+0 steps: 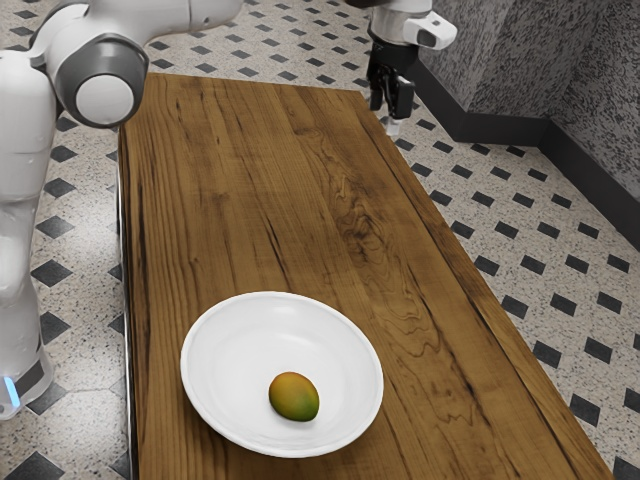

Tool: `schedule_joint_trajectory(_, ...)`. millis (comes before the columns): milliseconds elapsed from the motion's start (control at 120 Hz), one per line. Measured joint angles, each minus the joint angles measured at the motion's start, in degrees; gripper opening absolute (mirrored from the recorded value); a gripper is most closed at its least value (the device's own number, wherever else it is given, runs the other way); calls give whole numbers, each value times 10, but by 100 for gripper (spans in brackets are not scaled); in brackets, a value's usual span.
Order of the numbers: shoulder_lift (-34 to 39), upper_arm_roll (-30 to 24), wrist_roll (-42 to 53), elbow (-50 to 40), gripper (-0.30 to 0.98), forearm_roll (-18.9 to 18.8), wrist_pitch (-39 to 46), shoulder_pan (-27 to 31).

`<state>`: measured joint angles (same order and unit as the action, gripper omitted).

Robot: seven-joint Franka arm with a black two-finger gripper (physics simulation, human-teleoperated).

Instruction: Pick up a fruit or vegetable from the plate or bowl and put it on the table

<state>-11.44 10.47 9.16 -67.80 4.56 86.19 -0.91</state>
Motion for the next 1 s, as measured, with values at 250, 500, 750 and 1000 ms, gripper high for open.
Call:
schedule_joint_trajectory(250, -3, -2, 0, 3, 69, -2, 6, 0)
schedule_joint_trajectory(500, 57, -8, 3, -131, 68, -4, 0, -164)
schedule_joint_trajectory(750, 117, -8, 32, -348, 68, -32, 138, -318)
schedule_joint_trajectory(1000, 172, -7, 73, -457, 68, -37, 212, -426)
